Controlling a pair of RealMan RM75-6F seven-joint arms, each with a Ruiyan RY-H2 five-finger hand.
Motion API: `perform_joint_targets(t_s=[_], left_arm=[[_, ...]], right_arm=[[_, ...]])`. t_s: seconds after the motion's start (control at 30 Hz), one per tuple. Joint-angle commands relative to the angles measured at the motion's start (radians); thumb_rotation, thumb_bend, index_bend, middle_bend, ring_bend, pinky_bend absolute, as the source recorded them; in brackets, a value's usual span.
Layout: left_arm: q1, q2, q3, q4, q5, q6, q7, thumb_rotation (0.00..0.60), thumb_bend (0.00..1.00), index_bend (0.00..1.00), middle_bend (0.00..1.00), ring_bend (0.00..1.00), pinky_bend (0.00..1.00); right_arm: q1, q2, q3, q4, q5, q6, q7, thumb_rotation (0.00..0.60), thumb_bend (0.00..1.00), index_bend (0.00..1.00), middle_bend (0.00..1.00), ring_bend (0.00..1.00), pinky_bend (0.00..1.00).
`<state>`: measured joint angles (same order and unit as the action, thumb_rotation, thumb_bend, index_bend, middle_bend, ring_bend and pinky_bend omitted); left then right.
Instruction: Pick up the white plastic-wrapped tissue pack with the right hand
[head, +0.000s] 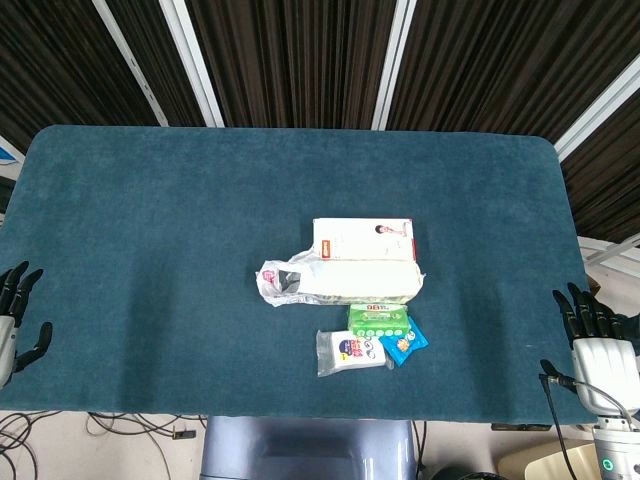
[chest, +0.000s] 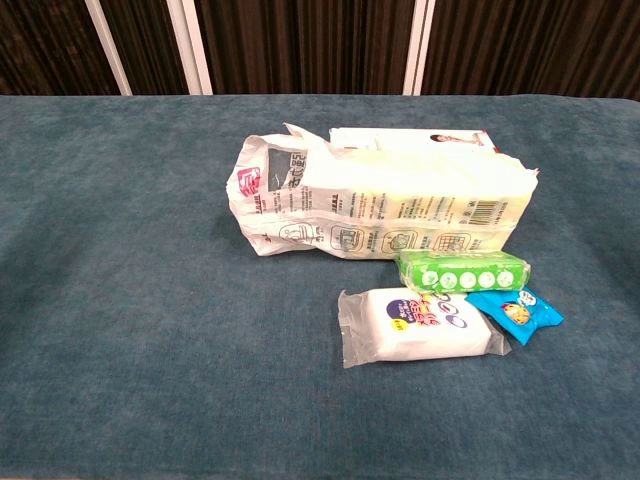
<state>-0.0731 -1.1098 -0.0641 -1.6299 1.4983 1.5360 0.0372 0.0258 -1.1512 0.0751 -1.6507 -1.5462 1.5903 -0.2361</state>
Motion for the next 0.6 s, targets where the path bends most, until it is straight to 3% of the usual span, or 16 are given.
perform_joint_targets(t_s=[0.03,0.6], left_arm=[[-0.001,0.000,0.000,-0.001,0.000,0.000,0.001,0.600,0.44,0.07,0.00,0.00,0.00],[-0.001,-0.001,-0.002,-0.004,-0.002,0.001,0.007,0.600,0.44,0.07,0.00,0.00,0.00]], right_arm=[[0.000,0.000,0.000,-0.001,0.000,0.000,0.000,0.600,0.12,0.08,0.03,0.09,0.16],[-0.001,0.004,0.001,-0.004,0.007,-0.006,0.010,0.600,0.12,0.08,0.03,0.09,0.16]])
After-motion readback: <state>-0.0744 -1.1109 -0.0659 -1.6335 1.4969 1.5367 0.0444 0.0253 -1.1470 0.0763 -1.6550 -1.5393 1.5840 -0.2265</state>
